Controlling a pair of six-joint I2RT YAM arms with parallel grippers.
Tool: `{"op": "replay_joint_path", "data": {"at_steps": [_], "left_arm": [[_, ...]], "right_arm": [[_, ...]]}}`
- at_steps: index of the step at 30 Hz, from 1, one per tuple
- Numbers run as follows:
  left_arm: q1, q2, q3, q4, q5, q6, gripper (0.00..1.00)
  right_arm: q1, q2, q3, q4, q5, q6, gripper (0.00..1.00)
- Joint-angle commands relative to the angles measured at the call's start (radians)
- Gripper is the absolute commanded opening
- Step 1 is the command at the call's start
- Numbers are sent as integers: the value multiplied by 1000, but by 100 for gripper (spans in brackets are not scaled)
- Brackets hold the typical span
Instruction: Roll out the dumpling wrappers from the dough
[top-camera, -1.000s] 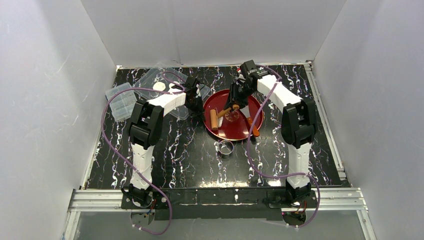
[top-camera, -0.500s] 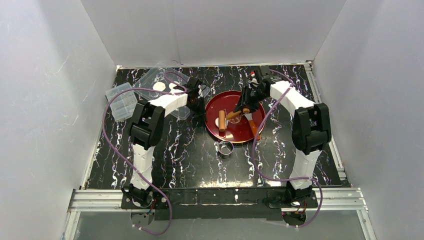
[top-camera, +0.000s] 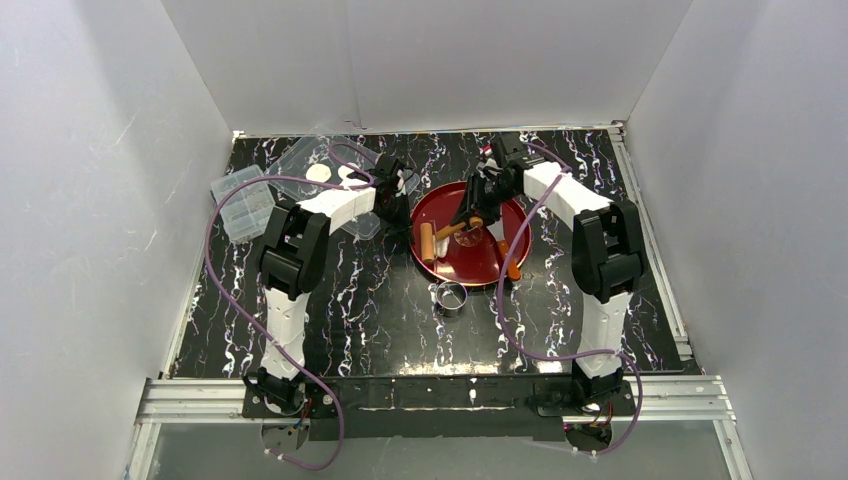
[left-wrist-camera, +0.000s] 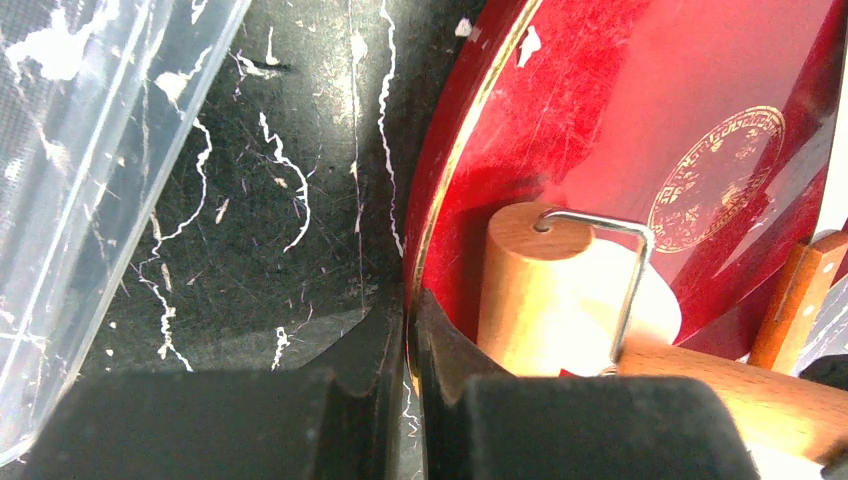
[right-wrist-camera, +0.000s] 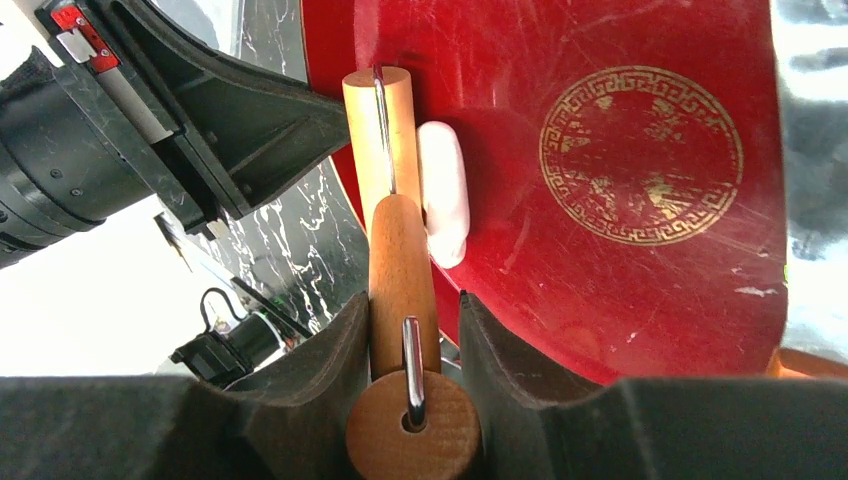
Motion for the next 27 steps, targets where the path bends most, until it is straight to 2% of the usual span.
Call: {"op": "replay_joint_path", "data": {"at_steps": [1,14,20,27], "left_arm": [[-16,-4,-45,-70,-47,49,0],[-20,-6,-41,-69,-57,46,0],[-20,-6,-49,-70,-64,49,0],[-23,-11,-48,-69,-69,52,0]], "right_arm": [[9,57,-45,-117,252,-63,1],[-141,-126,-275,-85,289,-117,1],[-124,-113,-344,-19,244,-73,1],[-27,-9,-246,13,178,-8,1]]}}
